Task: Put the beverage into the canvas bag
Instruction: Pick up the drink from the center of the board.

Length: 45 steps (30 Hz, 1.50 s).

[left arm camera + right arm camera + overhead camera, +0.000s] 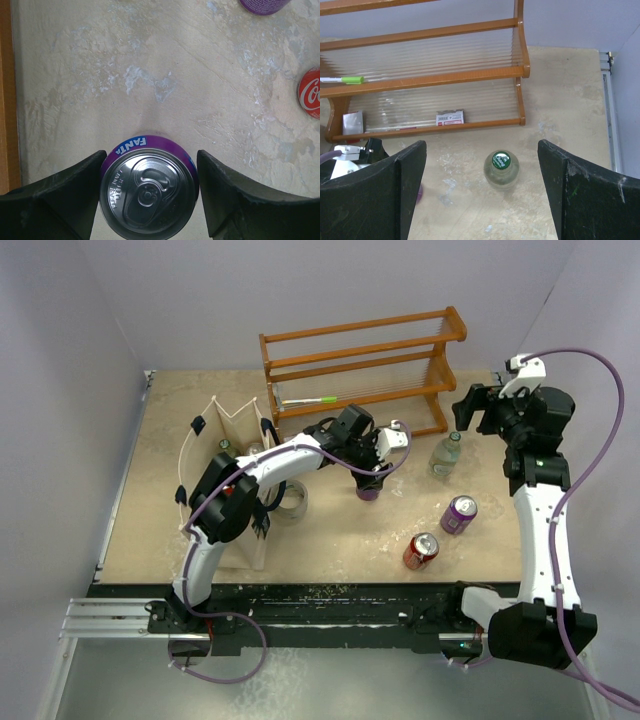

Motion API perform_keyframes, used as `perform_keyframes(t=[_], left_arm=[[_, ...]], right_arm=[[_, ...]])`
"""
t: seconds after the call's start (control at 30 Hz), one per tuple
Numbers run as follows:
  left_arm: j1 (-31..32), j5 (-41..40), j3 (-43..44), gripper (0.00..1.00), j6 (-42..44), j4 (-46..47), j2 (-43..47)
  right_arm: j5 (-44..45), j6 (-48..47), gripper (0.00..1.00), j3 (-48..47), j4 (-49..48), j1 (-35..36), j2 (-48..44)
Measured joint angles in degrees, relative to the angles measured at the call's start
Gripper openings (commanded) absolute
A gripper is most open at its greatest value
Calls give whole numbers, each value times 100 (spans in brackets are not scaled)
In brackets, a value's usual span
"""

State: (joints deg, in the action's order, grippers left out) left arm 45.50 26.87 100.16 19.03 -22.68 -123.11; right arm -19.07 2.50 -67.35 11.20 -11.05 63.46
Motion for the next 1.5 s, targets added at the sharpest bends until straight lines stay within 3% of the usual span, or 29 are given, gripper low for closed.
perform_keyframes(t=[0.23, 0.63, 0.8, 1.17, 1.5], left_arm=[[9, -39, 0, 55, 2, 0, 4], [11, -20, 144, 14, 170, -520, 131], [26, -9, 468, 4, 317, -763, 275], [28, 83, 1703, 0, 758, -1488, 514], [22, 35, 2127, 0, 931, -2120, 872]], right_arm=[[-20, 46, 92, 22, -22, -28, -13], [-133, 85, 92, 22, -63, -28, -11], [-149, 96, 91, 22, -81, -28, -11], [-297, 151, 90, 120, -87, -26, -9], [-326, 216, 89, 120, -98, -26, 31]])
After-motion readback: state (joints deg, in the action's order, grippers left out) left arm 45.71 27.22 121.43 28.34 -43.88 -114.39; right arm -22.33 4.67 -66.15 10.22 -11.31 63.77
